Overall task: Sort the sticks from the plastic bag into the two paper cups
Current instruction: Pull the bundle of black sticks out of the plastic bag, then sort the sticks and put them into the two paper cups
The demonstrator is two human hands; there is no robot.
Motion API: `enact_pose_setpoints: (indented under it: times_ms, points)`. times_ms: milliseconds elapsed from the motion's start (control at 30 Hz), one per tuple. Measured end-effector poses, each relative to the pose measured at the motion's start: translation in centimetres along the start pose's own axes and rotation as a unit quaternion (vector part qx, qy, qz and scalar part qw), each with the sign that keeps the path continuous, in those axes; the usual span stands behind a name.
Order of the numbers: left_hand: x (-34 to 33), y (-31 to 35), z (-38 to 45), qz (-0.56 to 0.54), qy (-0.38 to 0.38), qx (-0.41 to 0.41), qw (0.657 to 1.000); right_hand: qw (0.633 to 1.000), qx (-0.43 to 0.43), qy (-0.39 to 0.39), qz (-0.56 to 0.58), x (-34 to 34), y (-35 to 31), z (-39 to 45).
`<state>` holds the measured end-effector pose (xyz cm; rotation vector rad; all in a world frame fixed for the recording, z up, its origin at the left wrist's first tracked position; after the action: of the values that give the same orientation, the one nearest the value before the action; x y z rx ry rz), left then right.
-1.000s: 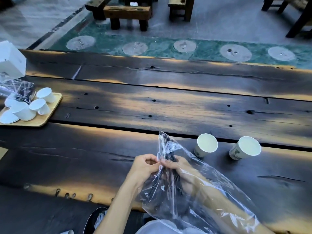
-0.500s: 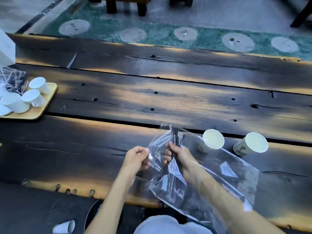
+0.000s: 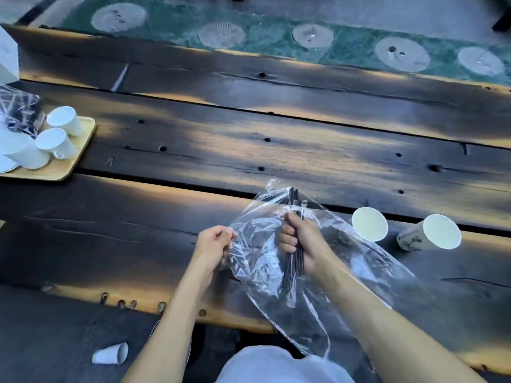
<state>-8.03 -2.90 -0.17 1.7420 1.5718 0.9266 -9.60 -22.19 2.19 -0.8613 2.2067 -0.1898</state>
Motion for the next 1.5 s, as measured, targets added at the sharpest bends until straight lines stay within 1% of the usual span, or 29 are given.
enact_pose_setpoints:
  times_ms: [67,167,267,333,400,567,667,733,833,1000,1067,1133,1267,1333,1367,1433,1500]
  points:
    - [1.2,-0.1,1.0,0.007,0.016,-0.003,1.0,0.999,-0.014,-0.021,-0.044,-0.7,0.1,0.3]
    - [4.1,-0.3,2.9,-0.013,0.082,0.006,0.997,0.99,-0.057,-0.033,-0.129,-1.2,0.6,0.5]
    - [7.7,-1.3,4.8,-0.053,0.156,0.03,0.986,0.98,-0.106,-0.046,-0.162,-0.6,0.9,0.5]
    - [9.6,-2.3,6.1,-0.075,0.199,0.045,0.976,0.977,-0.121,-0.044,-0.17,0.2,1.0,0.6]
    - [11.1,-3.4,7.2,-0.103,0.227,0.059,0.967,0.978,-0.106,-0.017,-0.177,1.5,1.0,1.2]
    - [13.9,-6.5,8.3,-0.159,0.302,0.104,0.934,0.98,-0.008,0.081,-0.184,5.3,0.6,2.8]
    - [14.2,-8.3,8.0,-0.188,0.331,0.12,0.917,0.975,0.028,0.136,-0.174,7.4,0.4,3.3]
    - [13.8,-9.2,7.6,-0.197,0.336,0.131,0.912,0.968,0.033,0.167,-0.183,8.6,0.6,3.6]
    - [12.6,-10.3,7.0,-0.203,0.321,0.142,0.914,0.962,0.025,0.199,-0.183,10.1,0.8,4.4]
    - [10.2,-12.3,6.4,-0.189,0.272,0.164,0.929,0.952,-0.006,0.212,-0.221,11.5,0.5,6.0]
    - [9.6,-12.9,6.0,-0.179,0.271,0.178,0.929,0.946,-0.007,0.218,-0.238,12.0,0.3,6.8]
    - [9.0,-13.6,5.3,-0.179,0.284,0.195,0.922,0.944,0.005,0.221,-0.244,12.2,0.0,7.3]
    - [7.4,-14.9,3.0,-0.208,0.36,0.224,0.882,0.924,0.026,0.231,-0.302,12.9,-0.8,7.3]
    - [5.5,-15.5,1.5,-0.199,0.375,0.241,0.873,0.919,0.023,0.225,-0.324,13.3,-0.9,6.9]
    - [4.1,-15.6,0.8,-0.183,0.364,0.245,0.88,0.921,0.023,0.221,-0.32,13.6,-0.9,6.7]
    - [0.4,-15.4,0.0,-0.141,0.313,0.235,0.909,0.924,0.028,0.223,-0.309,14.2,-0.9,6.3]
    - [-2.9,-14.3,-0.2,-0.088,0.25,0.192,0.945,0.911,0.047,0.245,-0.328,15.1,-0.9,5.8]
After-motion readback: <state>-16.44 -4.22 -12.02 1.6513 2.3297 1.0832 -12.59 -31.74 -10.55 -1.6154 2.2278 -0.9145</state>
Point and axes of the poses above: each hand's wrist, its own z-axis towards the middle knuckle, its own x-axis out of the back of the hand, y = z × x, the point moved 5 cm from there along z, towards the middle knuckle
